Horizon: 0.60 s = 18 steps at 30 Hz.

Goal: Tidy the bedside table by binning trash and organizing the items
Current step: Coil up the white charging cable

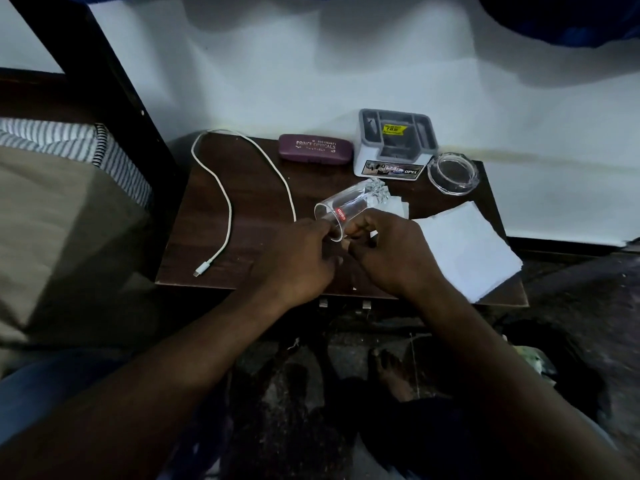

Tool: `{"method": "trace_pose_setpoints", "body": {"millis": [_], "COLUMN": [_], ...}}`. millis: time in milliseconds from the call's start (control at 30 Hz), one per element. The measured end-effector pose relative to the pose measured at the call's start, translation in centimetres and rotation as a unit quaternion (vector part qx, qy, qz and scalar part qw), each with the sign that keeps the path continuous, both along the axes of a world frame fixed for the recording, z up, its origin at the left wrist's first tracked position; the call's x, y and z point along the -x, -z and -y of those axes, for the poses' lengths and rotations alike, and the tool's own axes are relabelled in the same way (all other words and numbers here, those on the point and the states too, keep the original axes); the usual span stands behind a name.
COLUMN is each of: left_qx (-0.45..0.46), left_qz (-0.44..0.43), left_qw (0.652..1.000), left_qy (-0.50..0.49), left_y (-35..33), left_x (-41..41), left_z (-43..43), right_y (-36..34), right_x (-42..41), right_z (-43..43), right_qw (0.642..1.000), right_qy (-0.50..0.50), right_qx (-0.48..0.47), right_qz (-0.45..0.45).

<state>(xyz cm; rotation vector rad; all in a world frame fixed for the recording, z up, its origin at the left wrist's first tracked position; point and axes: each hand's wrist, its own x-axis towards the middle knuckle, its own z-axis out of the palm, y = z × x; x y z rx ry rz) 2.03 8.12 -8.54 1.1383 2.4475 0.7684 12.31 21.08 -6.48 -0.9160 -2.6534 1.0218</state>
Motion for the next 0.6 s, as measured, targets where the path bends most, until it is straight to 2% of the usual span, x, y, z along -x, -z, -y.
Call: {"method": "trace_pose_setpoints", "body": {"millis": [167,400,500,600], "left_qx": [0.008,0.075,0.118,0.176], "left_qz": [-0.023,-0.067,-0.116,-0.12], "left_qw": [0.999,0.994,0.986,0.977], "left_qy": [0.021,0.029,0.035,0.022], "left_y": [0.4,0.5,0.3,0.9], "left_x": [0.0,1.7,3.0,3.8], "left_z": [-0.4,-0.3,0.1,0.8], "right_y": [1.0,1.7,1.7,1.9], "right_x": [0.2,1.4,1.8,1.6], "right_z": [0.1,0.8,1.1,1.6], "right_qw": [1.0,0.999,0.997,0.994], "right_qy": [-0.01,-0.024,-0.041,-0.073], "right_qx": [-0.004,0.012,0.012,0.011], "right_qz": [0.013,0.039,0.061,0.083]}}
